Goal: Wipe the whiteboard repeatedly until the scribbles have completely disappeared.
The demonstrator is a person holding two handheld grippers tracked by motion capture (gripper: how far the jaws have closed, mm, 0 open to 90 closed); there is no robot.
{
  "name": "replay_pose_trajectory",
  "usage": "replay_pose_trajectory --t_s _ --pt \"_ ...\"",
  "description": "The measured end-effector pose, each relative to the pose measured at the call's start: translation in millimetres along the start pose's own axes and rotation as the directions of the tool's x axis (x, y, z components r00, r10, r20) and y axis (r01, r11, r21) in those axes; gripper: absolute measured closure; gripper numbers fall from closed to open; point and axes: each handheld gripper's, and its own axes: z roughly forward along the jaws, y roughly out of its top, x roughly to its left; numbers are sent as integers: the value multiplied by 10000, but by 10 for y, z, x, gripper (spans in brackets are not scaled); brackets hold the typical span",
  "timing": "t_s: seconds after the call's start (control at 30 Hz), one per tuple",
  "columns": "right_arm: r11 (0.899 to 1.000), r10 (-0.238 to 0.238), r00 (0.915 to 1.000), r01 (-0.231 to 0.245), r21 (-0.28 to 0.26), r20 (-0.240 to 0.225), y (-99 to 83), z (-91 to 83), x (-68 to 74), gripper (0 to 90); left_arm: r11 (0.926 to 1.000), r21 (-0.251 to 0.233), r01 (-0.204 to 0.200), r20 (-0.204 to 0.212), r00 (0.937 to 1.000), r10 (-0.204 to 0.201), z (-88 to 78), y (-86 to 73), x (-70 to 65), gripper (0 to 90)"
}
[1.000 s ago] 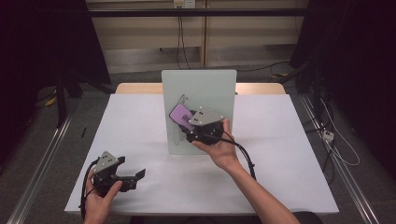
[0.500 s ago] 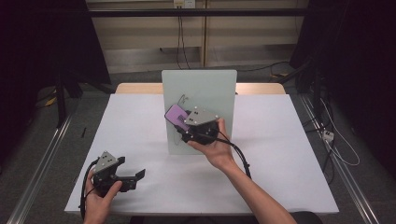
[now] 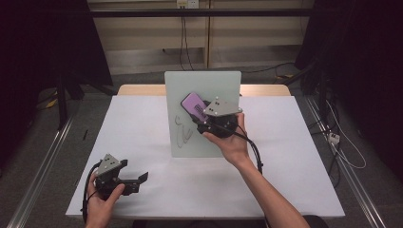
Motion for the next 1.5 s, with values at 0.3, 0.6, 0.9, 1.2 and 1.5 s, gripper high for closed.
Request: replay_pose_trajectory --t_s 0.3,0.6,0.9,1.2,1.5 --pt "10000 85 9999 -84 31 -65 5 49 40 418 10000 24 -39 3 10000 39 2 -1 -4 61" --pt "9993 110 9963 -78 369 -858 -41 238 277 417 10000 -9 -18 -3 10000 18 -8 -2 -2 61" --pt "9984 389 9927 -339 452 -1141 -36 256 277 418 10000 -28 -19 -16 10000 19 -10 -1 1 61" --pt "9987 281 9933 -232 449 -1118 -37 257 279 417 10000 -33 -16 -10 10000 16 -10 0 -1 61" --pt "9995 187 9966 -167 258 -797 15 211 216 417 10000 -18 -5 0 10000 5 -17 -3 4 61"
